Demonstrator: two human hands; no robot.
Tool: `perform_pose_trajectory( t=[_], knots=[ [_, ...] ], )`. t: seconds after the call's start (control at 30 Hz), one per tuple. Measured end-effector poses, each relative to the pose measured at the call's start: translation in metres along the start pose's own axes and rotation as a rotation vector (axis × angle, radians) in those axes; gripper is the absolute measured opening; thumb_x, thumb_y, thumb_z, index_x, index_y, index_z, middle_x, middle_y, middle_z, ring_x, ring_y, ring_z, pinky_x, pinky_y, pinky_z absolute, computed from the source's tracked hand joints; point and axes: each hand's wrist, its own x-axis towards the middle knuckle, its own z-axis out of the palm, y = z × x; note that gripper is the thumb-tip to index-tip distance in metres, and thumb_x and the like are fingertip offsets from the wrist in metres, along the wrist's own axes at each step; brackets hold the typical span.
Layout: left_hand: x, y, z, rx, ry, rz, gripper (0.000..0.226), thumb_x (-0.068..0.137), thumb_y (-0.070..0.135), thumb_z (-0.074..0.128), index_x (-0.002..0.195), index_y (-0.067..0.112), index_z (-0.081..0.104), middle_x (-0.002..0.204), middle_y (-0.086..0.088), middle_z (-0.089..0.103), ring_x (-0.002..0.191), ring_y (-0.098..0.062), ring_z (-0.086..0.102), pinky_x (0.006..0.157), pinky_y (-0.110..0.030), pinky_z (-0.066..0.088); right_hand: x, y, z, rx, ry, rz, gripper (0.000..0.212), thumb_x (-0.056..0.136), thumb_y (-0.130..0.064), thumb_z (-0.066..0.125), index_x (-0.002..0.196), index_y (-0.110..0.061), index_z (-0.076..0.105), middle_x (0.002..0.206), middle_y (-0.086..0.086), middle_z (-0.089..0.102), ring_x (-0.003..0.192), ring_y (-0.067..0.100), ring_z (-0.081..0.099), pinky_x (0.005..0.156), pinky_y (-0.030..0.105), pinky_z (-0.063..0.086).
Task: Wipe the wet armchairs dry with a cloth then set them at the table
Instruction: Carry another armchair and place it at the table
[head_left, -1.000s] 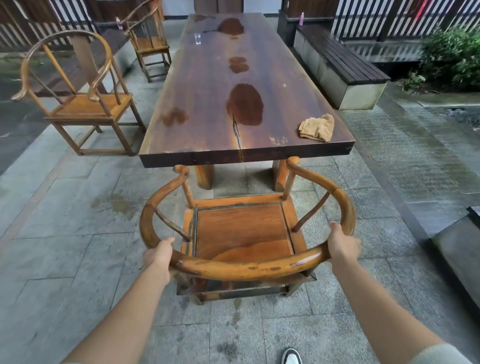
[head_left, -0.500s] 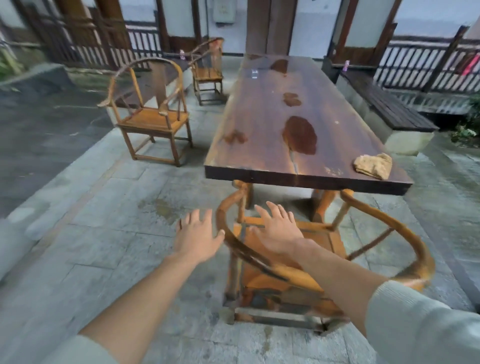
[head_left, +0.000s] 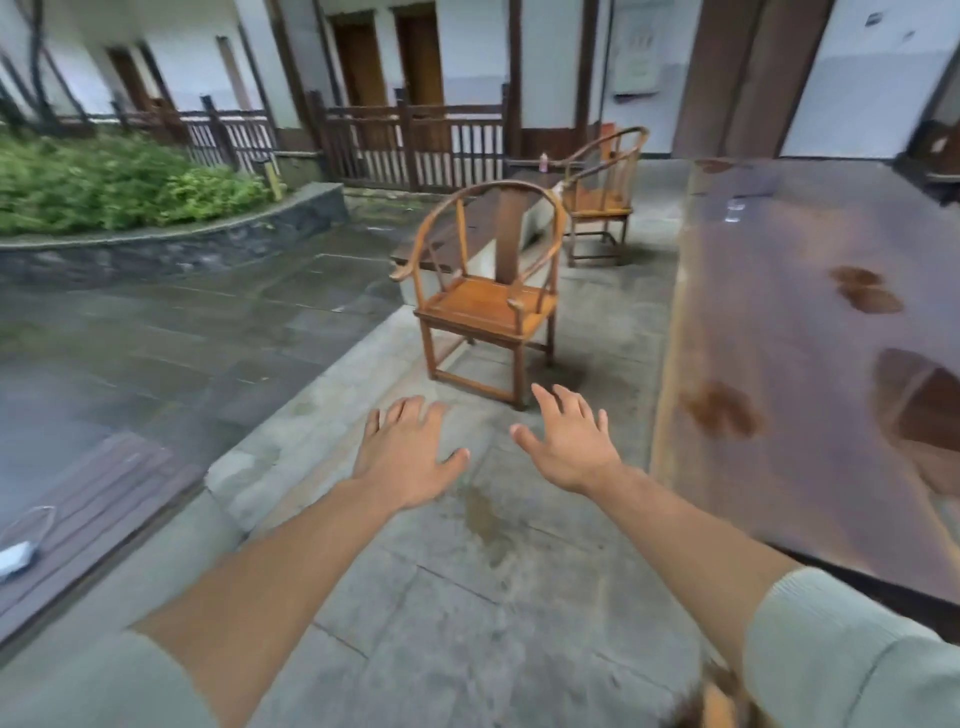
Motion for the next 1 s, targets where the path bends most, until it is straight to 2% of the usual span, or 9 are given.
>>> perform_pose_trajectory(
  t=[0.3, 0.47, 0.7, 0.8, 1.0],
  knots=[
    [0.277, -0.172, -0.057, 0.066, 0.092, -0.052, 0.072, 0.091, 0.065, 0.039, 0.148, 0.022, 0.032, 0.153, -0.004, 0.035, 0.143, -0.024, 0.027, 0.116, -0.048, 0.019, 0.308, -0.106, -0.036, 0.022, 0.016, -0.074, 0.078, 0.096, -0.070, 0.035, 0.160, -0.030, 0.016, 0.168, 0.007, 0.013, 0.155, 0.031, 0.008, 0.123, 0.062, 0.004],
    [0.459, -0.278, -0.047, 0.063, 0.085, -0.036, 0.071, 0.092, 0.064, 0.042, 0.147, 0.021, 0.033, 0.153, -0.008, 0.036, 0.143, -0.028, 0.028, 0.116, -0.054, 0.021, 0.509, -0.164, -0.022, -0.055, -0.004, -0.071, 0.081, 0.094, -0.072, 0.038, 0.160, -0.032, 0.014, 0.169, 0.007, 0.010, 0.155, 0.034, 0.006, 0.123, 0.060, 0.004],
    [0.684, -0.404, -0.051, 0.067, 0.058, 0.046, 0.060, 0.093, 0.047, 0.050, 0.144, 0.021, 0.036, 0.147, -0.010, 0.041, 0.140, -0.030, 0.030, 0.114, -0.055, 0.024, 0.747, -0.249, -0.016, -0.011, 0.002, -0.025, 0.074, 0.092, -0.058, 0.051, 0.156, -0.030, 0.025, 0.163, 0.007, 0.025, 0.151, 0.033, 0.020, 0.121, 0.058, 0.014],
    [0.779, -0.456, -0.045, 0.080, 0.036, 0.079, 0.062, 0.092, 0.044, 0.051, 0.146, 0.020, 0.034, 0.149, -0.010, 0.039, 0.141, -0.029, 0.028, 0.115, -0.055, 0.023, 0.855, -0.267, -0.006, 0.015, 0.004, 0.008, 0.070, 0.095, -0.052, 0.054, 0.155, -0.029, 0.026, 0.163, 0.009, 0.026, 0.150, 0.036, 0.022, 0.120, 0.058, 0.015],
    [1.015, -0.573, 0.002, 0.180, 0.016, 0.106, 0.059, 0.090, 0.039, 0.052, 0.142, 0.015, 0.038, 0.147, -0.011, 0.040, 0.140, -0.030, 0.029, 0.114, -0.053, 0.023, 1.120, -0.277, 0.044, 0.111, 0.001, 0.054, 0.078, 0.096, -0.051, 0.055, 0.159, -0.023, 0.019, 0.162, 0.012, 0.024, 0.147, 0.040, 0.026, 0.119, 0.055, 0.024]
  ],
)
